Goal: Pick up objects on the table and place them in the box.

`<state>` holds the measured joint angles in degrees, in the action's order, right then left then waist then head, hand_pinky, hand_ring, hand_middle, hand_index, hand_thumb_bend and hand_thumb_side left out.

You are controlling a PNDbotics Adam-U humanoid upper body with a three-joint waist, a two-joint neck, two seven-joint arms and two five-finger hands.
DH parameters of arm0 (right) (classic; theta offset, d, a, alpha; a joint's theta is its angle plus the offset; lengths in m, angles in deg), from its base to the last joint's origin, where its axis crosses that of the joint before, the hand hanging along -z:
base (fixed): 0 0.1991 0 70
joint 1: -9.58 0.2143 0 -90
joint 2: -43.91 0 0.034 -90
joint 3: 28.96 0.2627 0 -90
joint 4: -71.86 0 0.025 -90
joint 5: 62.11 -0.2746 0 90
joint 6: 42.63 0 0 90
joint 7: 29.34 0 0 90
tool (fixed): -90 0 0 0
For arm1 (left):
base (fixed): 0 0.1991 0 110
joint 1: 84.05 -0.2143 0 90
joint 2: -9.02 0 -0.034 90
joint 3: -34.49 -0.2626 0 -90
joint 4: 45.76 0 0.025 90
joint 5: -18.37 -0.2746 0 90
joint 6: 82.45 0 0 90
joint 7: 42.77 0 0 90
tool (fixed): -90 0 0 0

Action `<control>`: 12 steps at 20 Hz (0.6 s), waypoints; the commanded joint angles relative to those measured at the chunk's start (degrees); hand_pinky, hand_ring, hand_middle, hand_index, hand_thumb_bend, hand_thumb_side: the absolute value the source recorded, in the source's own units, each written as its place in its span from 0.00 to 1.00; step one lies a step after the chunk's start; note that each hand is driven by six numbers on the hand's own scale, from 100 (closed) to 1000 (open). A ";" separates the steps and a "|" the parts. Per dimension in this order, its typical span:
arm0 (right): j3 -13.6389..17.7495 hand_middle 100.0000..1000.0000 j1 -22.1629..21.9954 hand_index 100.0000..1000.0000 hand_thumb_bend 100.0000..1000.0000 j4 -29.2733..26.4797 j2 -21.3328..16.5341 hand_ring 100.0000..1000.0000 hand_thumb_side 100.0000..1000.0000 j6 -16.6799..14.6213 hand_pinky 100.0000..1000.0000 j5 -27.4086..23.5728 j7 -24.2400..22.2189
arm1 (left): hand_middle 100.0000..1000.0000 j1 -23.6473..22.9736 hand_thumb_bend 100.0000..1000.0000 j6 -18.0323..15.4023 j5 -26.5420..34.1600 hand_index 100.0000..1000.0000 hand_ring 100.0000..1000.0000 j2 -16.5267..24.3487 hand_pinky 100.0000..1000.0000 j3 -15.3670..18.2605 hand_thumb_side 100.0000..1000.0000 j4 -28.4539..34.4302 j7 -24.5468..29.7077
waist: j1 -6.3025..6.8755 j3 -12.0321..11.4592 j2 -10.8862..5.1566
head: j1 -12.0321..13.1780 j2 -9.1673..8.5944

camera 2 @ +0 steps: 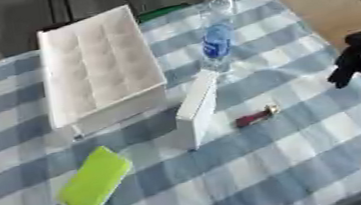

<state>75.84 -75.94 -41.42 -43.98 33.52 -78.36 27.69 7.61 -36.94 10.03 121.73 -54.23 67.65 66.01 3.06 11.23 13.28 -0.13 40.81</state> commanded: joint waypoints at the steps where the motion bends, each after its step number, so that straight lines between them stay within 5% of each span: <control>1: 0.20 0.55 0.07 0.79 0.00 -1.31 -1.52 0.44 0.65 -0.25 0.54 0.11 -0.16 | 0.69 2.09 0.58 -6.80 -7.74 0.89 0.70 6.26 0.68 -2.32 0.16 1.18 1.81 | -0.06 0.04 -1.07 | -0.28 0.05; 5: -0.06 0.55 0.04 0.79 0.00 -1.31 -1.60 0.44 0.65 -0.14 0.54 -0.04 -0.37 | 0.68 6.74 0.60 -7.44 -16.50 0.88 0.70 11.69 0.70 -7.62 0.21 1.18 1.68 | -0.05 0.22 -1.40 | -0.55 0.29; 12: -0.32 0.55 -0.05 0.79 0.00 -1.31 -1.71 0.44 0.65 -0.16 0.54 -0.33 -0.60 | 0.66 13.58 0.65 -6.95 -22.80 0.87 0.71 14.70 0.71 -13.78 0.29 1.18 6.72 | -0.28 0.35 -1.69 | -0.98 0.61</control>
<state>75.45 -76.23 -41.42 -44.02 33.46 -78.37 27.27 20.42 -37.68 -11.83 134.00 -67.57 67.95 65.27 3.02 11.61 12.51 -0.93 41.14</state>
